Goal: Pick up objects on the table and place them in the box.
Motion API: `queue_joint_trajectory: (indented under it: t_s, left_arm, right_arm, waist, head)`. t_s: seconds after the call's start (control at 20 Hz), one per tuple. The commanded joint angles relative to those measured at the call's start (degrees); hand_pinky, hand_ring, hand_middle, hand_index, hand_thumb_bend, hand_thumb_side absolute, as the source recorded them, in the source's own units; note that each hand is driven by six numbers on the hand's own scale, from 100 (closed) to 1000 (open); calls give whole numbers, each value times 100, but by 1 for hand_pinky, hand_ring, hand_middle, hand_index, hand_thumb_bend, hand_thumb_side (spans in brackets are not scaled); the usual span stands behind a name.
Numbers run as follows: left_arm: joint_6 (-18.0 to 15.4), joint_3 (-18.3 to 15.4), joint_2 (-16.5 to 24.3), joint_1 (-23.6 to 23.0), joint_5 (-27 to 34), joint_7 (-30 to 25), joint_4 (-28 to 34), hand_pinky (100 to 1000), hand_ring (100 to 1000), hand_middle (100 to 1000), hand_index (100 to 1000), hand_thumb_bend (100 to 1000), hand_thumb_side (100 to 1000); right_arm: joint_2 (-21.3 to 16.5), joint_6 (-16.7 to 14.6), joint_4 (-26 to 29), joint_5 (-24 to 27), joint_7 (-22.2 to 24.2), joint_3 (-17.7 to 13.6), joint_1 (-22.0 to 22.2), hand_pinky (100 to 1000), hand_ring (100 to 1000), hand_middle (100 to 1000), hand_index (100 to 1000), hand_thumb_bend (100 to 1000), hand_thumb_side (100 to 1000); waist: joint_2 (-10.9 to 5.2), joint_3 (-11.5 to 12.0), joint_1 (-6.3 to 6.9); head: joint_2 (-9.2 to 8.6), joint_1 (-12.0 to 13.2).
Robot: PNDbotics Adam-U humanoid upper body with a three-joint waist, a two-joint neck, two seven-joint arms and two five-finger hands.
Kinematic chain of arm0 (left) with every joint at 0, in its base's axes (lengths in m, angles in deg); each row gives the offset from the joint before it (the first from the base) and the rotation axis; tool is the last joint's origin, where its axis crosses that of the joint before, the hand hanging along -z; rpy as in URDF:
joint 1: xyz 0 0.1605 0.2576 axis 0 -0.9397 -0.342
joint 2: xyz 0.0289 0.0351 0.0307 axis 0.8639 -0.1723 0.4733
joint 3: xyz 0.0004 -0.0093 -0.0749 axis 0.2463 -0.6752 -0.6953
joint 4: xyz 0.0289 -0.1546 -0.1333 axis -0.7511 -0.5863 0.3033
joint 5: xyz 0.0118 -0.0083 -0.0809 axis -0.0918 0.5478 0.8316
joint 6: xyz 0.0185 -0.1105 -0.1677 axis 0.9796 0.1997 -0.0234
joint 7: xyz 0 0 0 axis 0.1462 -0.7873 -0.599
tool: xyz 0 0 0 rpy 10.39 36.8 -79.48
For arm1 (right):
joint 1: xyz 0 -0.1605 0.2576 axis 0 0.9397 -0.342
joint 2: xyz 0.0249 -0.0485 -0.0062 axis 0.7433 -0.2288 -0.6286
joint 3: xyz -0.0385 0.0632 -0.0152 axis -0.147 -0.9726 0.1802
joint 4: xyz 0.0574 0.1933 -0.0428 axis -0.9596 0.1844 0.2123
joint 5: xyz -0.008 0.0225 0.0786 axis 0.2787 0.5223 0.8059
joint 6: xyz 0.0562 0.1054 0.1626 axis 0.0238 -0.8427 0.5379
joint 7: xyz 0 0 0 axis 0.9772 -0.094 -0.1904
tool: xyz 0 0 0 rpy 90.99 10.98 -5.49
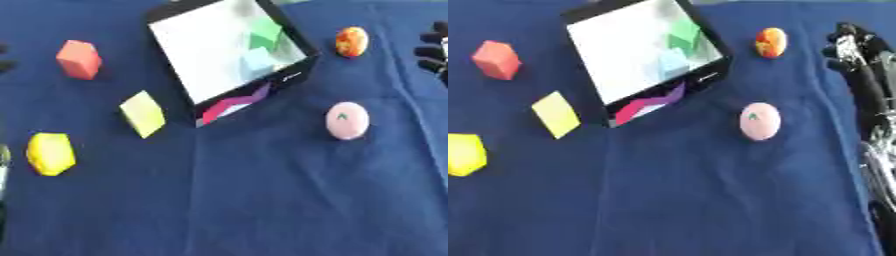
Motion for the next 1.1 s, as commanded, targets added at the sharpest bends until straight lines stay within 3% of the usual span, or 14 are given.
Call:
queue_joint_trajectory:
  t_s: [0.05, 0.7, 0.95, 1.1]
  left_arm:
    - [-25, -9, 143, 47, 22, 3, 103, 695, 721, 657, 761, 100, 712]
    - [-18, -13, 132, 32, 30, -5, 114, 695, 725, 660, 761, 100, 719]
    - [2, -4, 201, -15, 28, -21, 89, 696, 726, 661, 761, 100, 718]
    - [6, 13, 242, -51, 5, -60, 74, 696, 727, 661, 761, 100, 718]
  right_arm:
    - [-112, -32, 49, 33, 8, -52, -65, 846, 790, 761, 843, 100, 707]
    - [-208, 2, 70, 118, 70, -49, -170, 844, 789, 760, 852, 100, 698]
    - [-961, 93, 277, 130, 342, 211, -228, 848, 807, 776, 871, 100, 681]
    - [-1585, 176, 328, 241, 660, 385, -335, 851, 825, 796, 887, 100, 746]
  waist:
    - [-387, -1, 5]
    - [-391, 48, -42]
    - [-443, -3, -104]
    - [-472, -28, -130]
  head:
    - [-49, 4]
    - [-4, 28]
    - [10, 60]
    - [28, 64]
